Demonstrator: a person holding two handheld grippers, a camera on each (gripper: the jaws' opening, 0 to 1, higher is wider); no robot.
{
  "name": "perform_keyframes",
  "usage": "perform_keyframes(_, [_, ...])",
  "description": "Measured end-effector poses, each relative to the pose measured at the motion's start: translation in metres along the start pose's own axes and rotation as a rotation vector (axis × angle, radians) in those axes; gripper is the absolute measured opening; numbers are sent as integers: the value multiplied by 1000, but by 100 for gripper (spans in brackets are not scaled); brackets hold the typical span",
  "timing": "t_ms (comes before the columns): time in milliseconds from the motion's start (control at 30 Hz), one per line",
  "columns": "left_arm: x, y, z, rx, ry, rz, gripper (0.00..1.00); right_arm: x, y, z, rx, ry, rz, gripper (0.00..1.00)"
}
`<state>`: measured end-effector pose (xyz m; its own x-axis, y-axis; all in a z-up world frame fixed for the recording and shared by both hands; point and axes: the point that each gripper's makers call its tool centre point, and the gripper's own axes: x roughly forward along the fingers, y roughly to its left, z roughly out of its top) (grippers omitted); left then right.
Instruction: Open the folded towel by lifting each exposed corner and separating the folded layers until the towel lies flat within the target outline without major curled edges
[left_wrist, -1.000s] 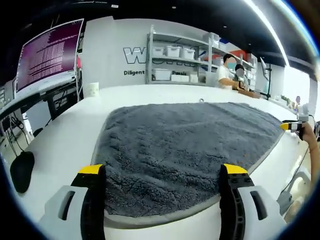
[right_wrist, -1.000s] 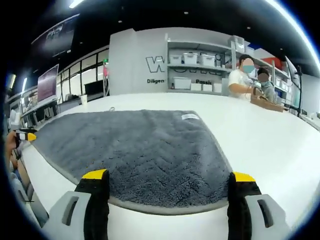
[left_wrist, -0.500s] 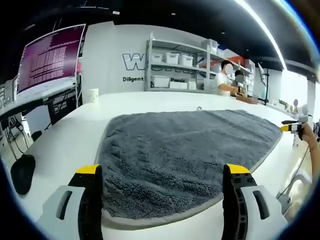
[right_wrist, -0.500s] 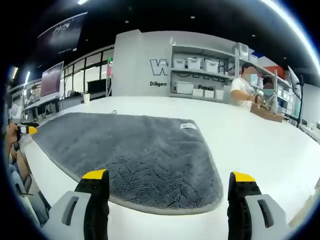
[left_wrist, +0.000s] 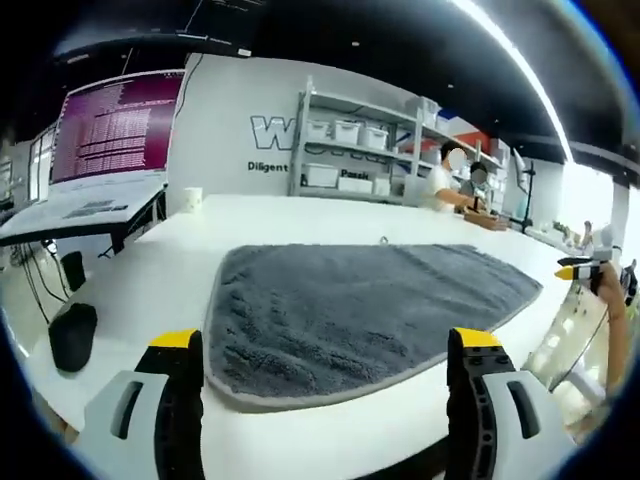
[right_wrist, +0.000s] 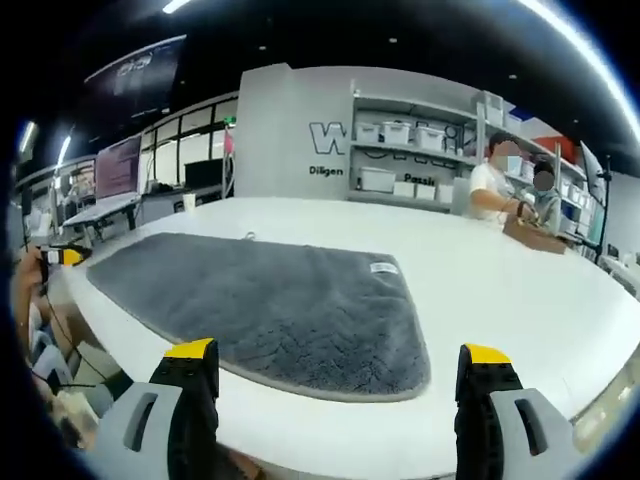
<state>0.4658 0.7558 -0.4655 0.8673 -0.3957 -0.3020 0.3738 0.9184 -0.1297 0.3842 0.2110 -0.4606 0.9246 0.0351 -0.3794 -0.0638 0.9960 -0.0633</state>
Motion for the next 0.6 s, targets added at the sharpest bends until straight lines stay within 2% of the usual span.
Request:
perform_keyframes(100, [-10, 3, -6, 32, 26, 10, 99, -7, 12, -10, -58, 67, 44, 99])
perform_keyframes(133, [-17, 10, -17, 66, 79, 50, 99, -12, 20, -15, -80, 83, 50, 99])
perform_keyframes(167, [-19, 11, -20, 71, 89, 57, 99, -14, 22, -16, -84, 84, 50, 99])
perform_keyframes(267, [-26, 10, -29, 58, 95, 47, 99, -19, 29, -22, -108, 130, 61, 99])
perform_keyframes(367, [-28, 11, -31, 40, 91, 42, 99, -20, 30, -21, -113, 126, 58, 99])
perform_keyframes(400, [-29, 12, -33, 28, 93, 43, 99, -21, 26, -17, -106, 119, 37, 99])
perform_keyframes(600, [-29, 11, -36, -1, 82, 24, 99, -22, 30, -22, -72, 131, 59, 99])
